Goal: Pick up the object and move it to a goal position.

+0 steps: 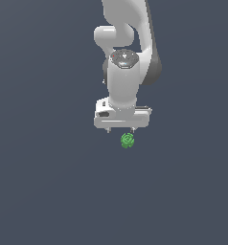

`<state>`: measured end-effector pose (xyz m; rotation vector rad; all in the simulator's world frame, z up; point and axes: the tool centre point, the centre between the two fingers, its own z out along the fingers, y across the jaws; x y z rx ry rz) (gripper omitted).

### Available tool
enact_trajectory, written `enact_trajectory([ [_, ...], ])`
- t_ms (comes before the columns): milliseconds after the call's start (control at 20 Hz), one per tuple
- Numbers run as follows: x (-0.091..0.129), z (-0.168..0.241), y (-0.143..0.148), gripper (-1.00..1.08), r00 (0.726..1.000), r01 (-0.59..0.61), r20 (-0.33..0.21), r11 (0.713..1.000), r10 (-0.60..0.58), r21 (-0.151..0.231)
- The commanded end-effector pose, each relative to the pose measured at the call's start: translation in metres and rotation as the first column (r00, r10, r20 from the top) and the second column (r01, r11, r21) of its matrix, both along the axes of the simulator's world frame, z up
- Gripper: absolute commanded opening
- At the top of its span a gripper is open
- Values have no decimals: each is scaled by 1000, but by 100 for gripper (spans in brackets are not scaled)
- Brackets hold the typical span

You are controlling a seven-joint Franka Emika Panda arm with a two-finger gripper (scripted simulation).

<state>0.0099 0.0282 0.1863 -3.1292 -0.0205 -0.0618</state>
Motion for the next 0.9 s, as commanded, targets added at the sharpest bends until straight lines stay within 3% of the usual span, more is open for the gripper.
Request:
enact_trajectory([
  [0, 0, 0, 0, 100, 1000, 0, 0, 1000, 0, 0],
  [450, -18, -20, 17, 100, 998, -22, -64, 1000, 23, 16],
  [850, -19, -26, 19, 100, 997, -39, -60, 999, 39, 12],
])
